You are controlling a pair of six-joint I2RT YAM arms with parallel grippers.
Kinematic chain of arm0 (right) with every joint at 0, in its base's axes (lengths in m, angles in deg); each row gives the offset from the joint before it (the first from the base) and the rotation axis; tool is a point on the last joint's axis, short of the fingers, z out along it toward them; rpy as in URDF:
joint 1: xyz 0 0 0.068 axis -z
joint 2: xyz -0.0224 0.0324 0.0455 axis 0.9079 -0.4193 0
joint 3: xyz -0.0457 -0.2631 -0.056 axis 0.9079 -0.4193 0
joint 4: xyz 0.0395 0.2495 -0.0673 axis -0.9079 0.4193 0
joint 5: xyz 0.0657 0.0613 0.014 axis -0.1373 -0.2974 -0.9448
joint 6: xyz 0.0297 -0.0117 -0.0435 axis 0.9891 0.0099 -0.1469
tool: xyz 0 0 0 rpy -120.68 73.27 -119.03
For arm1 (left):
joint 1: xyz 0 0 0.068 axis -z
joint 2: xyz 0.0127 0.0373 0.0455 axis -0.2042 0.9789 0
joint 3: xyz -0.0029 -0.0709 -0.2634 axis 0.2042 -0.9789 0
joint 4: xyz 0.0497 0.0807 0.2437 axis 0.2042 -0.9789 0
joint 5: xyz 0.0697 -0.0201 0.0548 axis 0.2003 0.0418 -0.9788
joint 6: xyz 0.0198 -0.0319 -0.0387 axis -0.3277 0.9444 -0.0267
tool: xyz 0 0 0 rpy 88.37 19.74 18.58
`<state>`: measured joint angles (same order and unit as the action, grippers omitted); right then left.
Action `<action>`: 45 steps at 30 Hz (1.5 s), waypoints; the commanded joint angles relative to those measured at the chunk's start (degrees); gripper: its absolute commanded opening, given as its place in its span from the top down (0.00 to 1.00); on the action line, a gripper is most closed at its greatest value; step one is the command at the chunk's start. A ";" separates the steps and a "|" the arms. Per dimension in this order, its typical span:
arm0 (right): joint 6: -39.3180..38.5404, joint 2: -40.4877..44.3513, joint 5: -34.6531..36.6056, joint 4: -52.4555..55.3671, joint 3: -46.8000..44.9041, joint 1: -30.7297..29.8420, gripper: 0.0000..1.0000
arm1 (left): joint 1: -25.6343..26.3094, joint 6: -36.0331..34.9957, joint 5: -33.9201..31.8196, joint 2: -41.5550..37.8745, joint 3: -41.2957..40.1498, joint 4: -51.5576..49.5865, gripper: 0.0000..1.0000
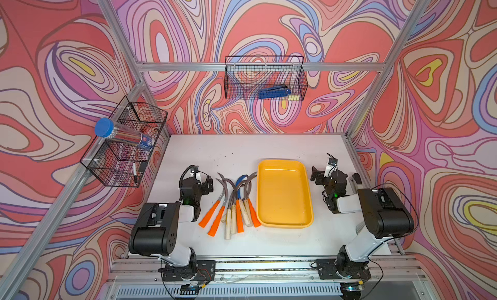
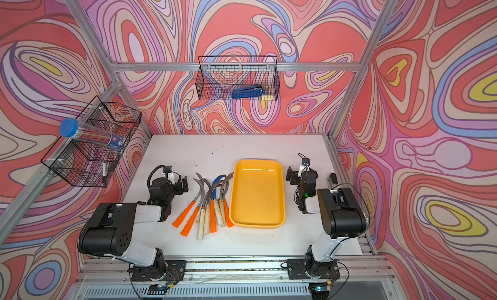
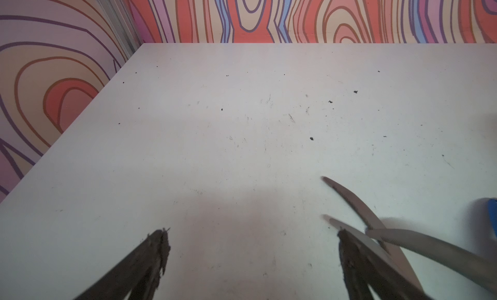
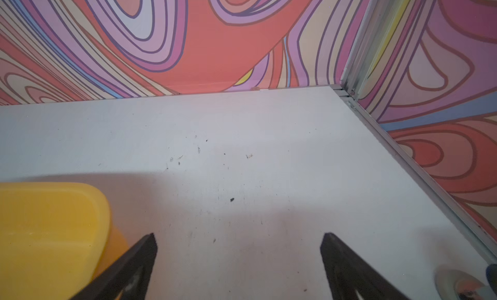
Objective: Put small sickles into storage boxes
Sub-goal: Pick up the sickle at the center of the board.
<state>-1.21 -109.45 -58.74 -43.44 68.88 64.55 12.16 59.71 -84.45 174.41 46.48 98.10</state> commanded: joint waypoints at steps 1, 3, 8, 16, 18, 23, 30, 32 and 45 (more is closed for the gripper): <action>-0.15 -0.53 -0.36 -0.71 -0.42 0.23 0.02 | -0.29 0.15 0.46 -0.09 0.21 1.81 0.00; -0.23 -0.53 -0.32 -0.67 -0.42 0.23 0.02 | -0.29 0.14 0.46 -0.09 0.21 1.81 0.00; -0.19 -0.58 -0.32 -0.71 -0.42 0.23 0.01 | -0.29 0.07 0.45 -0.09 0.19 1.81 0.00; -0.18 -0.61 -0.32 -0.60 -0.42 0.23 0.02 | -0.29 0.11 0.46 -0.09 0.21 1.81 0.00; -0.20 -0.61 -0.41 -0.62 -0.33 0.23 0.01 | -0.24 0.14 0.46 -0.09 0.21 1.81 0.00; -0.14 -0.53 -0.33 -0.72 -0.46 0.23 0.01 | -0.26 0.11 0.57 -0.01 0.21 1.89 0.00; 1.11 1.02 4.62 0.31 -0.42 0.14 0.01 | -0.21 -0.65 2.20 -0.53 0.80 0.50 0.00; 1.54 3.42 5.71 2.45 -0.41 0.14 0.02 | -0.04 -1.15 2.79 -2.07 1.83 -2.68 0.00; 5.91 20.14 -2.34 27.18 7.51 -0.17 0.02 | 6.73 -4.59 -9.99 -7.41 15.46 -25.70 0.00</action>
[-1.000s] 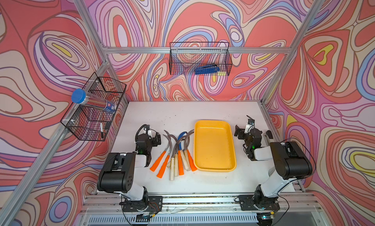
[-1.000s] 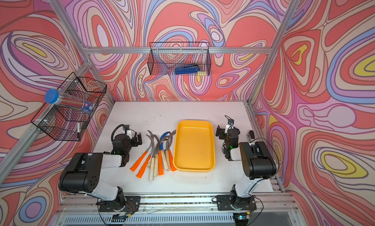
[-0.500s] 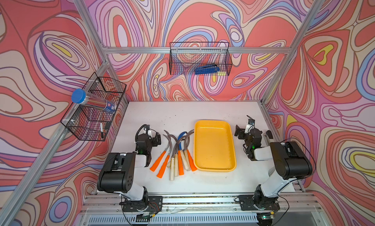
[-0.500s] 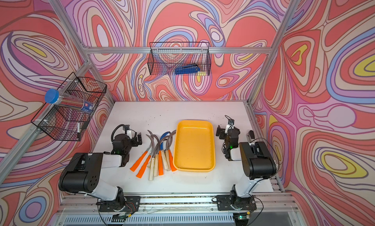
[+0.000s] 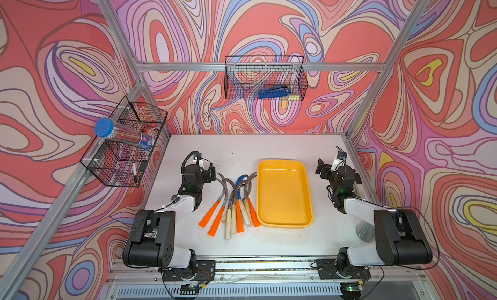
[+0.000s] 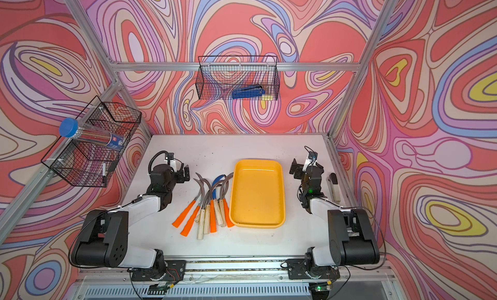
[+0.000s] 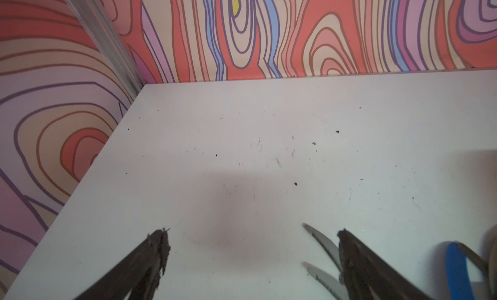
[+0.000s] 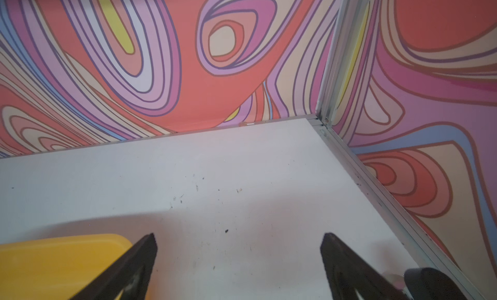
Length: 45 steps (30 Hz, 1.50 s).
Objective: Put small sickles into storage boxes
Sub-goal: Pick up the sickle at the center of the board.
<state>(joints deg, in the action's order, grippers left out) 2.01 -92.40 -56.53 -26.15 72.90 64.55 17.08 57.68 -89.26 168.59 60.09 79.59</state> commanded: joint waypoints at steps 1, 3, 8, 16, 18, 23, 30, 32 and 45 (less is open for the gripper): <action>3.56 3.93 -5.45 12.18 4.53 -0.34 0.01 | 2.35 -2.41 -5.73 -1.81 2.58 -8.11 0.00; 5.90 5.65 -6.51 18.55 7.48 -0.73 0.02 | 3.83 -0.86 -6.66 -2.29 5.49 -12.20 0.00; 8.29 8.34 -5.01 31.94 13.40 -5.34 0.02 | 6.77 2.46 -0.73 -3.47 11.71 -20.69 0.00; 7.49 8.18 -1.27 44.88 20.73 -19.64 0.02 | 9.00 11.56 1.72 -4.67 24.79 -44.15 0.00; 8.36 8.05 0.41 46.56 21.74 -23.70 0.02 | 9.21 13.75 3.82 -5.55 27.21 -51.19 0.00; 10.23 6.86 5.62 50.68 23.83 -32.90 0.02 | 9.66 21.07 3.62 -9.36 27.70 -61.57 0.00; 14.67 3.05 12.83 54.89 25.39 -43.69 0.01 | 13.43 29.16 -0.79 -14.41 25.18 -71.92 0.00; 16.17 2.58 13.87 54.41 24.85 -46.05 0.02 | 15.59 30.92 -0.96 -15.14 23.63 -72.91 0.00; 23.50 -2.13 15.82 58.24 23.51 -51.38 0.02 | 27.83 42.65 -4.85 -19.03 8.57 -70.10 0.00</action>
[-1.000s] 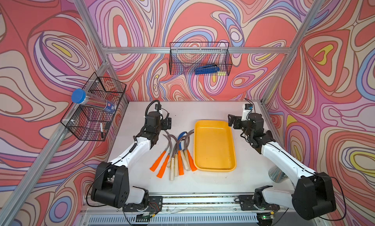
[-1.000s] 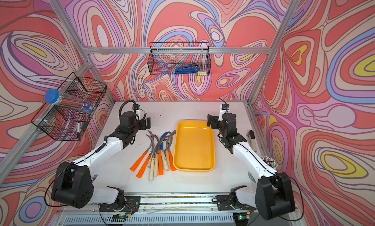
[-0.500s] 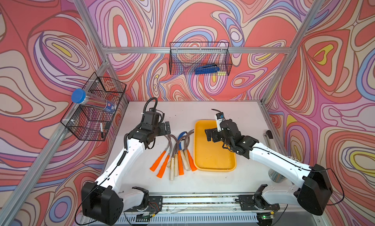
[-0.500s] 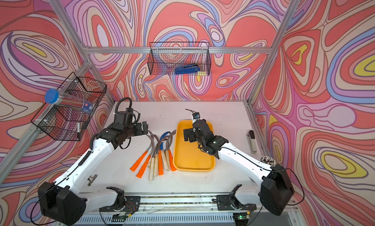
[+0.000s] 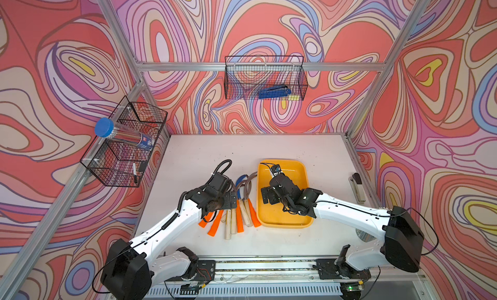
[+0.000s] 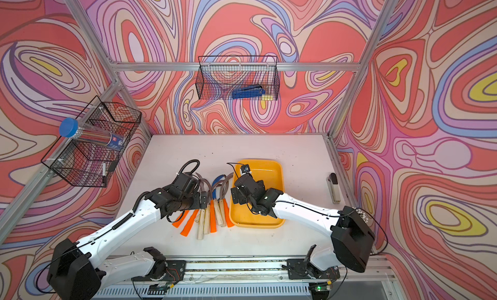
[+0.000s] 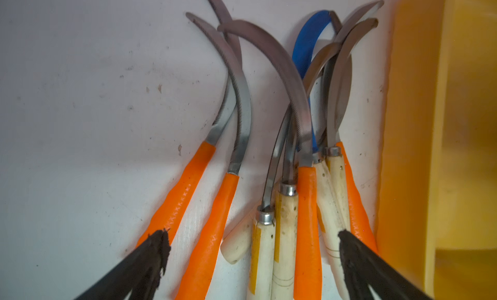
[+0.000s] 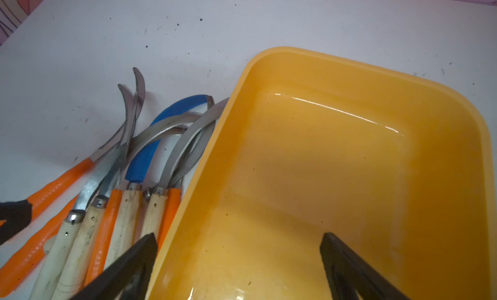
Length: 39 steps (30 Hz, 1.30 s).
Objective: Put small sickles into storage boxes
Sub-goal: Pick up the sickle at the center of the board.
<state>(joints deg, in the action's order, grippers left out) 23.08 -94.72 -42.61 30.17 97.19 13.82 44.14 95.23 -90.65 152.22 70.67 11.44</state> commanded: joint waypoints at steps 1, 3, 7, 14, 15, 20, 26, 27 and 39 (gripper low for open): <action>2.68 0.51 1.83 1.77 -1.34 -0.89 0.02 | 0.79 5.92 -3.13 -3.60 -3.49 -1.59 0.01; 3.27 1.39 1.60 1.40 -2.46 -1.18 0.02 | 0.88 6.91 -2.35 -5.27 -5.95 -0.92 0.10; 4.62 3.95 1.38 0.11 -5.16 -1.42 0.02 | 1.12 8.33 -0.34 -7.68 -10.13 0.44 0.41; 5.13 5.22 0.31 -1.32 -6.92 -1.46 0.01 | 4.64 10.69 -0.98 -7.45 -13.39 -0.73 0.45; 5.14 5.05 0.05 -1.54 -6.92 -1.51 0.02 | 5.18 11.13 -0.97 -7.69 -13.87 -0.65 0.45; 5.39 3.45 -1.12 -2.94 -6.84 -1.47 0.02 | 8.75 13.70 -1.75 -8.28 -15.55 0.01 0.46; 7.03 2.51 -1.75 -6.71 -8.76 -1.55 0.02 | 11.12 15.26 -1.39 -4.89 -19.08 3.47 0.49; 7.15 2.51 -2.13 -8.12 -9.63 -1.57 0.02 | 11.44 15.42 -1.31 -4.47 -19.23 3.94 0.49; 5.41 4.06 -0.58 -8.84 -10.68 -1.68 0.02 | 17.23 18.25 -9.24 -6.67 -12.88 -5.49 0.47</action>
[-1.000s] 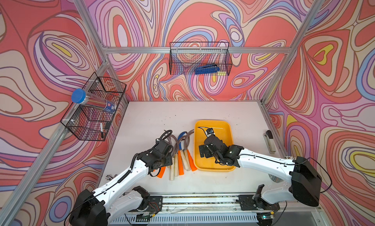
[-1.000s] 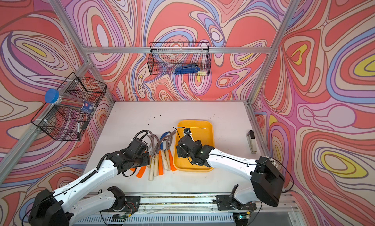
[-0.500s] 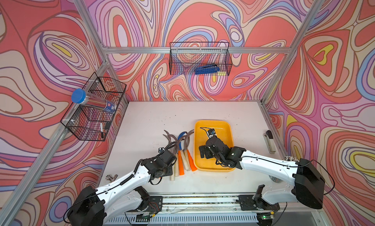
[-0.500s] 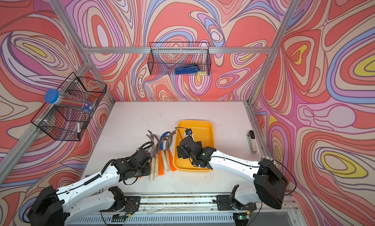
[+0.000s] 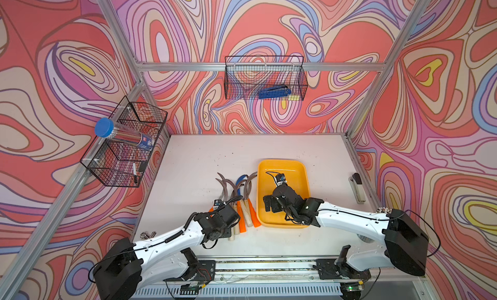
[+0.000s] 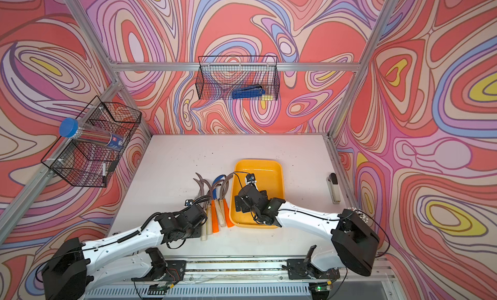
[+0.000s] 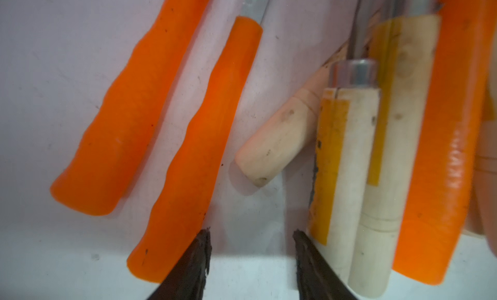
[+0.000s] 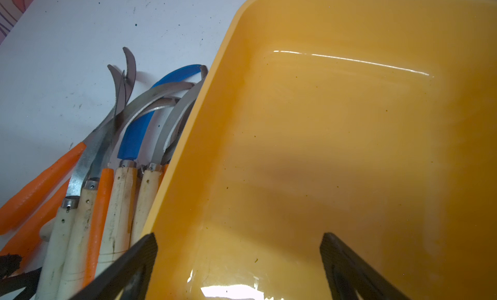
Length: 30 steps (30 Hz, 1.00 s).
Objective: Put small sickles into storage boxes
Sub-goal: Pick up the sickle at the center of the board.
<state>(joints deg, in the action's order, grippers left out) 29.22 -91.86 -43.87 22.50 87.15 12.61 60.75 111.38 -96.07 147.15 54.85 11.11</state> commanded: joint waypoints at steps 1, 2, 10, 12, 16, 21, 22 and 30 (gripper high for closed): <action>-0.94 1.30 0.43 -1.22 -0.60 -0.46 0.01 | 0.90 2.09 -4.43 -1.89 3.70 -6.47 0.48; -1.07 1.24 0.19 -1.24 -0.58 -0.48 0.01 | 1.10 2.09 -4.96 -2.15 4.39 -7.68 0.48; -1.84 1.68 1.09 -0.24 -0.57 -0.44 0.02 | 2.77 2.39 -3.01 -2.74 4.67 -6.01 0.51; -1.78 1.76 1.23 -0.33 -0.58 -0.48 0.02 | 3.12 2.77 -2.09 -1.41 3.70 -3.76 0.51; -0.44 1.75 1.22 -0.14 -0.59 -0.48 0.02 | 4.58 4.17 -0.68 0.67 1.25 1.19 0.52; 1.83 2.81 1.04 -0.49 -1.33 -0.46 0.01 | 5.59 4.99 -0.05 3.47 -2.06 5.34 0.52; 2.08 3.03 1.12 -0.55 -1.45 -0.49 0.02 | 5.64 5.12 -0.10 3.97 -2.32 5.76 0.52; 3.80 4.24 1.32 -0.69 -2.49 -0.48 0.01 | 5.76 5.52 -0.04 6.74 -4.53 9.93 0.53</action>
<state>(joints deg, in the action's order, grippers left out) 31.62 -88.91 -43.35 22.20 85.69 12.57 66.28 114.97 -96.25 152.48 51.85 19.13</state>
